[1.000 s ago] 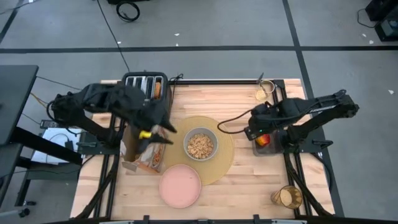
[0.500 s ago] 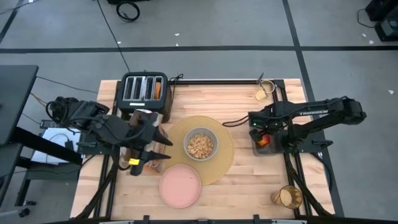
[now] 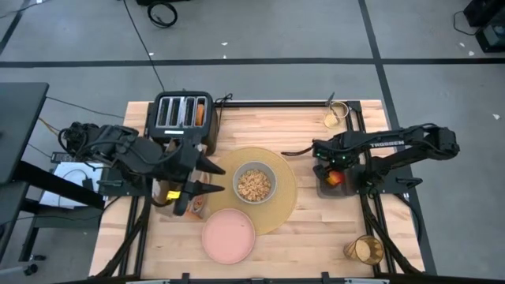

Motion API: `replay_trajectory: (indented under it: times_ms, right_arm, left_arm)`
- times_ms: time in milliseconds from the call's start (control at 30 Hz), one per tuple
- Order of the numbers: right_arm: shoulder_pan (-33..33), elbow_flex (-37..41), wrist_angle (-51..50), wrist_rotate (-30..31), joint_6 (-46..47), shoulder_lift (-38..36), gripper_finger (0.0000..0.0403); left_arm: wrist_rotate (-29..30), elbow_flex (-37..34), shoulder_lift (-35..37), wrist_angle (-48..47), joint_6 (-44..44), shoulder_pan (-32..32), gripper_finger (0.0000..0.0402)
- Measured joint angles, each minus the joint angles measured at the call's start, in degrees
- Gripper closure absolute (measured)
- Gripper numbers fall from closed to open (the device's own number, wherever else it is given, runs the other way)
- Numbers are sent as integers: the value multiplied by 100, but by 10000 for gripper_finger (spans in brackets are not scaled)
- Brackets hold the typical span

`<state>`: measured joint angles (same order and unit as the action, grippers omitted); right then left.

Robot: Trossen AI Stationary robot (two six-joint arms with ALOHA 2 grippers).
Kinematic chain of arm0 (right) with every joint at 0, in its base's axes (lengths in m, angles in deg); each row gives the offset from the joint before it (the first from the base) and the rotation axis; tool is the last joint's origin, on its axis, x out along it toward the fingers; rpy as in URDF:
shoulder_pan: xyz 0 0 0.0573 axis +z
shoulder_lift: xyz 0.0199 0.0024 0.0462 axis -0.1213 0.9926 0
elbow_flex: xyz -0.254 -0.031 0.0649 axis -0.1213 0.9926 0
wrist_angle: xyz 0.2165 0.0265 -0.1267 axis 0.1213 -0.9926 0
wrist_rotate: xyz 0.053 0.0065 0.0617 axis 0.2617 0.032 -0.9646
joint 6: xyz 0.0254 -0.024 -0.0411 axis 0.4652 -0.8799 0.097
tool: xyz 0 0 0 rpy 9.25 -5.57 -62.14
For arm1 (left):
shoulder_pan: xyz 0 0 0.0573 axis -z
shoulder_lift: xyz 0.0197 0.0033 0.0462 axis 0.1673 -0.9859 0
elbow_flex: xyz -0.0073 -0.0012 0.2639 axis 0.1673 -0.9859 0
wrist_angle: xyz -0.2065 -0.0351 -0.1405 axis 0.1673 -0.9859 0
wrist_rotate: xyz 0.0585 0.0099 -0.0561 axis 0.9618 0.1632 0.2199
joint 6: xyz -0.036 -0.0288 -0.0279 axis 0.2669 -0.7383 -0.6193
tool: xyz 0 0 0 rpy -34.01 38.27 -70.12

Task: Arrange a breakfast setting
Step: Put the apple on the top left of the gray bowl on the yellow placemat

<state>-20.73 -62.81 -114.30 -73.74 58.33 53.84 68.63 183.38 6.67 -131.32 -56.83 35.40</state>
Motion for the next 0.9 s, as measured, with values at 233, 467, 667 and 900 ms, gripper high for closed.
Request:
replay_trajectory:
  times_ms: [233,467,667,900]
  right_arm:
    - [4,88,175,-78,-40,12,51]
    - [89,-699,-699,40,-509,-88,62]
    - [585,-2402,-1665,666,-1103,-343,63]
    - [1759,-3912,2,1645,-2009,-564,63]
  left_arm:
    - [-1,0,0,24,73,-132,214]
    - [28,0,0,489,428,-312,213]
    - [-24,0,0,426,358,-732,168]
    - [-19,-123,-96,715,811,-1378,106]
